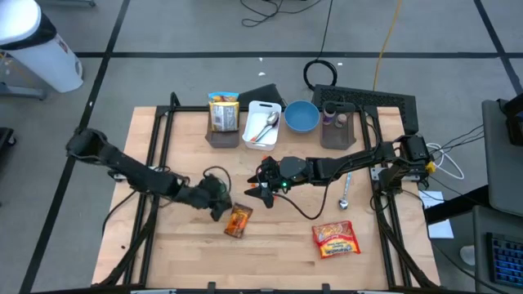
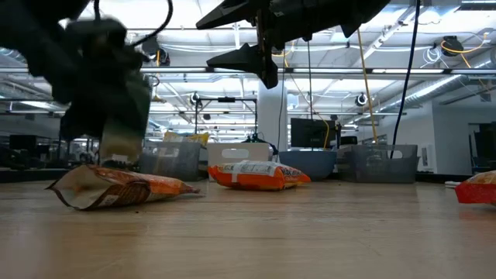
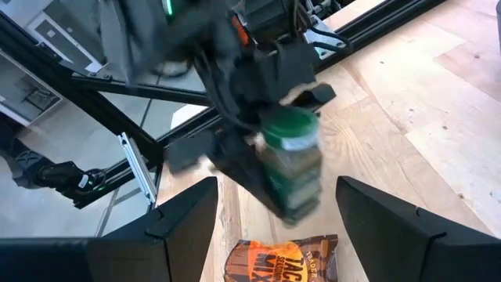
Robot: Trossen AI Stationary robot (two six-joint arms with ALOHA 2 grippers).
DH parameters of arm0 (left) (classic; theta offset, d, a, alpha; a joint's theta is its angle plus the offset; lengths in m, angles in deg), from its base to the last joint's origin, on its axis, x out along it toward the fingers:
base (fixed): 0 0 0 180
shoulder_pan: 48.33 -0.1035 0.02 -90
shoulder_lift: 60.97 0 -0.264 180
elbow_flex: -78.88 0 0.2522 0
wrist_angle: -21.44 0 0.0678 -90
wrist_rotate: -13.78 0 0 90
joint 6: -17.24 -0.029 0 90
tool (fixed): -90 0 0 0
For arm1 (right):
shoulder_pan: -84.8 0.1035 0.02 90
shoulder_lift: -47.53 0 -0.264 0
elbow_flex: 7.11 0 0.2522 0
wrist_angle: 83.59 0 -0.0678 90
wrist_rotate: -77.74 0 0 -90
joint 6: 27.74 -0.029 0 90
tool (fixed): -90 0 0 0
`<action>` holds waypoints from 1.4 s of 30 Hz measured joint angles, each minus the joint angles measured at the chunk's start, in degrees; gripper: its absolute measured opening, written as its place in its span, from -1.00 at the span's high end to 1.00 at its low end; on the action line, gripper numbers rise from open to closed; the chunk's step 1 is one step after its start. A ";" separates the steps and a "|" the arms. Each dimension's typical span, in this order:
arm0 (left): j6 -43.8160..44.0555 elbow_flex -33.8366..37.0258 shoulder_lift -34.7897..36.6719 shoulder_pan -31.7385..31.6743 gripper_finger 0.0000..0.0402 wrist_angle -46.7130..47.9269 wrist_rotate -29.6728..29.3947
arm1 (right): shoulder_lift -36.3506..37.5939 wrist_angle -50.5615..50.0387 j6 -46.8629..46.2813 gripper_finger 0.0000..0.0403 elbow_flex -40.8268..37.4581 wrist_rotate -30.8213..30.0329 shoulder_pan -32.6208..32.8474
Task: Pick & Place Food Item
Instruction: Put the green spice bottle into the right black bin
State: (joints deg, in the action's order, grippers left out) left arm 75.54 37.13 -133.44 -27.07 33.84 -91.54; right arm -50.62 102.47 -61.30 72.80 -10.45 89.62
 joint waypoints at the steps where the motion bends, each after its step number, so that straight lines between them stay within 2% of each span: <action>1: -1.36 0.00 1.88 -0.74 -0.03 0.23 2.16 | 0.00 0.04 -0.01 -0.26 0.00 0.02 0.00; 8: -4.92 -0.13 13.55 -6.60 -0.03 -1.78 12.28 | 0.00 7.83 0.73 -0.26 -0.04 6.03 0.02; 13: -7.27 -4.75 15.21 -8.19 -0.03 1.61 13.93 | 0.00 15.24 0.14 -0.26 -0.04 5.92 0.01; 19: -15.64 -15.84 10.67 -8.16 -0.03 11.38 14.09 | 0.00 15.86 -0.91 -0.26 -0.04 5.90 -1.13; 24: -20.34 -22.80 5.48 -8.42 -0.03 13.68 16.26 | 0.00 18.80 -1.77 -0.26 -0.04 5.88 -2.18; 34: -22.07 -28.83 -3.59 -10.75 -0.03 15.08 24.22 | 0.00 20.48 -1.59 -0.26 -0.04 6.21 -1.64; 42: -22.69 -30.26 -4.57 -12.37 -0.03 14.94 25.67 | 0.00 20.24 -1.42 -0.26 0.00 7.37 -1.70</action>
State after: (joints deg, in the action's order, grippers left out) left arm 52.85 6.87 -138.01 -39.44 48.78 -65.86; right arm -50.62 122.70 -62.72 72.80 -3.09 87.92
